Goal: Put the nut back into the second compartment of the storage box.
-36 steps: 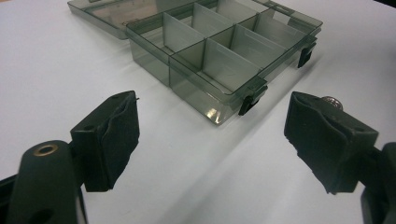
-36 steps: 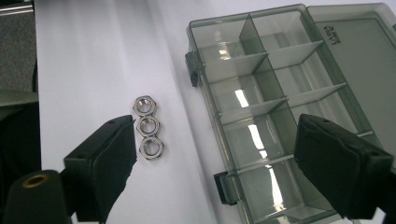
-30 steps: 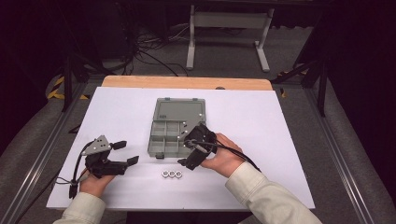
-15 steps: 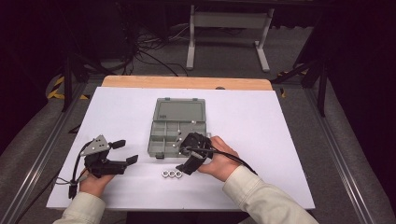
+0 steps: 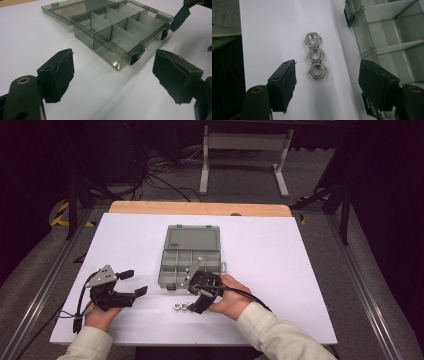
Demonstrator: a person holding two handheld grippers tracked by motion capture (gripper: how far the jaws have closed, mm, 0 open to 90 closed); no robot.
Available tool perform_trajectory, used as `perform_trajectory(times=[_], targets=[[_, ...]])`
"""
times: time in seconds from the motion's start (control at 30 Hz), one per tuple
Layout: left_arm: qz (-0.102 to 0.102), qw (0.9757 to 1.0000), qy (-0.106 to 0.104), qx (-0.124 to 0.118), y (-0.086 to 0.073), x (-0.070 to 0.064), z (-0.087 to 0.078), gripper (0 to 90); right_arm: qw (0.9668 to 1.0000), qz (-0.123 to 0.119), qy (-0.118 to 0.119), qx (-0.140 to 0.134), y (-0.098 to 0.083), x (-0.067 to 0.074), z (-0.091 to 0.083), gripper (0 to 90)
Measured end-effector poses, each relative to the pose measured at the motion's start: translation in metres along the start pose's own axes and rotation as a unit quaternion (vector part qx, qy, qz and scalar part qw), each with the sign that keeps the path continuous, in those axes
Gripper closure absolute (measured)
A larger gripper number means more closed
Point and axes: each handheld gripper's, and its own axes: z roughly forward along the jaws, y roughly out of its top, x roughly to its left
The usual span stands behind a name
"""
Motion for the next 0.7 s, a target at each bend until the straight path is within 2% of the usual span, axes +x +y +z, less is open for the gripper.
perform_trajectory(times=[0.2,0.4,0.7], targets=[[-0.001,1.0000,-0.002,0.001,0.000,-0.001,0.001,18.2,0.9999,-0.008,0.007,0.012,0.000,0.002,0.007,34.2],[0.000,1.0000,-0.001,0.001,0.000,0.000,0.000,18.2,0.9996,0.000,0.017,0.022,0.000,0.003,0.014,38.9],[0.001,1.0000,0.000,-0.001,0.000,-0.001,0.000,18.2,0.9993,-0.008,0.010,0.036,0.000,0.005,0.026,43.0]])
